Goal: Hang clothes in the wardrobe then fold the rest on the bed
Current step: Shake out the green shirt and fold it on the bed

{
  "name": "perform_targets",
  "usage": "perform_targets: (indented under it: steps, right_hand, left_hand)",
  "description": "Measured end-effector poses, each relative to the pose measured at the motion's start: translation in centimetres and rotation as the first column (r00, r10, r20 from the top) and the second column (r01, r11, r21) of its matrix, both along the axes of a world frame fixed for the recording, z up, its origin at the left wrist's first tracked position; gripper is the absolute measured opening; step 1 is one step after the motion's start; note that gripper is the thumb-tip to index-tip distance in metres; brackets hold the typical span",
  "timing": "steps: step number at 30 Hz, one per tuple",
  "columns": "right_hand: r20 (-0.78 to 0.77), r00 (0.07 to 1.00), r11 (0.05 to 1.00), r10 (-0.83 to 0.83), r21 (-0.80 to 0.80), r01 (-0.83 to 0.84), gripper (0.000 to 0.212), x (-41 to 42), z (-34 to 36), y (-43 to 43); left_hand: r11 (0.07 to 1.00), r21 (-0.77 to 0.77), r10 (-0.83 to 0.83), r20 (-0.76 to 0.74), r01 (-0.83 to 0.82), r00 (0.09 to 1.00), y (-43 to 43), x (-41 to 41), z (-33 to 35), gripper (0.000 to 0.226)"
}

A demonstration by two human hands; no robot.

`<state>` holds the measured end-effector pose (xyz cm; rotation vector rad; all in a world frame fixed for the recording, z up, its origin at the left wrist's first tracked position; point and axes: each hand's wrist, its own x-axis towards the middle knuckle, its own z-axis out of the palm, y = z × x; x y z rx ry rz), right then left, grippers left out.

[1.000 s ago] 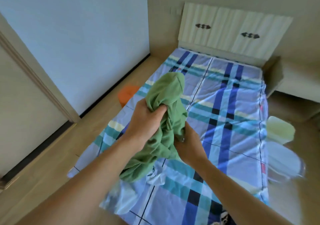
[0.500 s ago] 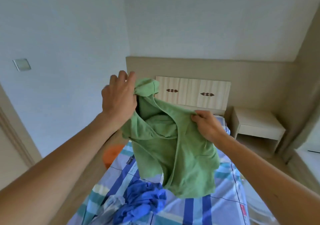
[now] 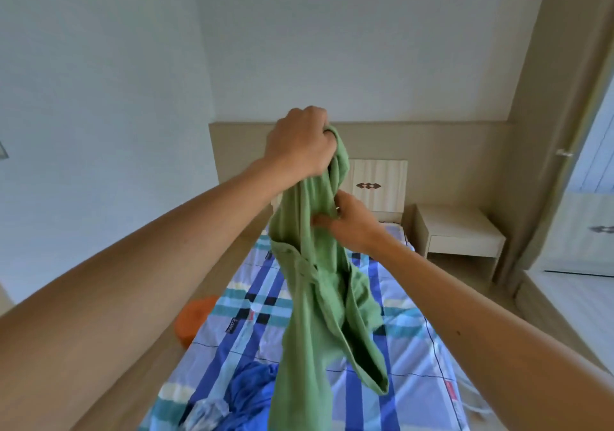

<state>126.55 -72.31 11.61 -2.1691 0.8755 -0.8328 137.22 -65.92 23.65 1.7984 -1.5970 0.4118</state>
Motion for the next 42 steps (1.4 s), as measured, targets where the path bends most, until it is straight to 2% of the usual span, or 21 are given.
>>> perform_targets:
  steps: [4,6,7,9,12,14,16,20,23,24,25,26,28,30,33,35,38,42]
  right_hand:
    - [-0.053,0.996,0.997,-0.065,0.037,0.067,0.033,0.2,-2.5,-1.2]
    - [-0.125,0.991,0.996,-0.057,0.06,0.064,0.014,0.1,-3.7,-1.7]
    - [-0.169,0.984,0.995,-0.054,0.073,0.067,0.015,0.1,-4.1,-1.6]
    - [-0.235,0.971,0.992,-0.035,0.114,0.063,0.031,0.4,-5.2,-1.6]
    - [-0.34,0.94,0.977,0.021,0.206,0.052,0.024,1.5,-7.7,-0.9]
    - [-0.363,0.931,0.96,0.038,0.272,0.067,0.041,2.8,-10.0,-0.4]
    - [-0.394,0.919,0.961,0.023,0.261,0.088,0.052,4.1,-12.4,-0.1]
    - [-0.501,0.864,0.975,-0.056,0.159,0.156,0.029,4.2,-14.0,-0.8]
    - [-0.448,0.882,0.924,-0.147,0.257,0.284,0.017,2.0,-12.3,-2.7]
    - [-0.422,0.887,0.912,-0.187,0.261,0.317,0.009,1.2,-11.6,-3.5]
    - [-0.397,0.887,0.907,-0.236,0.237,0.347,0.001,0.5,-10.7,-4.3]
    - [-0.367,0.884,0.901,-0.291,0.206,0.382,0.009,-0.1,-9.9,-5.1]
    - [-0.282,0.882,0.879,-0.377,0.192,0.437,0.018,-1.0,-7.8,-6.5]
    - [-0.2,0.902,0.869,-0.384,0.252,0.426,0.019,-1.2,-5.2,-6.9]
    - [-0.046,0.903,0.813,-0.427,0.419,0.405,0.015,-0.6,-1.1,-6.8]
    - [0.065,0.88,0.747,-0.471,0.559,0.359,0.023,0.0,0.9,-6.8]
    - [0.093,0.881,0.646,-0.465,0.716,0.265,0.054,0.1,2.2,-6.7]
    - [0.099,0.911,0.638,-0.399,0.744,0.198,0.053,-0.6,2.3,-6.5]
  left_hand:
    - [0.999,0.011,0.049,0.054,-0.049,0.997,0.0,0.7,0.0,0.021]
    - [0.995,0.009,0.097,0.058,-0.098,0.994,0.4,2.0,0.4,0.022]
    - [0.992,0.005,0.125,0.049,-0.125,0.991,0.5,2.7,0.6,0.021]
    - [0.986,-0.005,0.165,0.01,-0.165,0.986,0.7,3.9,1.1,0.017]
    - [0.983,-0.016,0.181,-0.071,-0.183,0.981,1.0,5.2,1.9,0.013]
    - [0.981,-0.034,0.188,-0.096,-0.192,0.977,1.3,5.9,2.4,0.009]
    - [0.978,-0.051,0.195,-0.107,-0.202,0.975,1.8,6.5,2.9,0.014]
    - [0.959,-0.061,0.268,-0.11,-0.276,0.957,3.2,9.3,3.3,0.019]
    - [0.924,-0.031,0.375,-0.109,-0.381,0.92,4.6,13.1,2.7,0.01]
    - [0.911,0.001,0.409,-0.132,-0.413,0.903,5.0,14.7,2.3,0.017]
    - [0.897,0.044,0.441,-0.165,-0.44,0.882,5.4,16.0,1.9,0.03]
    - [0.883,0.093,0.468,-0.215,-0.46,0.857,5.8,17.4,1.3,0.04]
    - [0.871,0.199,0.492,-0.322,-0.45,0.809,6.3,19.1,-0.1,0.043]
    - [0.892,0.292,0.448,-0.481,-0.344,0.754,6.6,20.2,-1.8,0.038]
    - [0.924,0.373,0.339,-0.695,-0.085,0.635,7.3,20.4,-4.2,0.028]
    - [0.932,0.354,0.267,-0.815,0.077,0.514,7.7,20.6,-5.8,0.028]
    - [0.933,0.251,0.166,-0.935,0.258,0.312,7.9,20.8,-8.0,0.039]
    - [0.955,0.083,0.026,-0.98,0.284,0.197,7.7,20.2,-10.7,0.034]
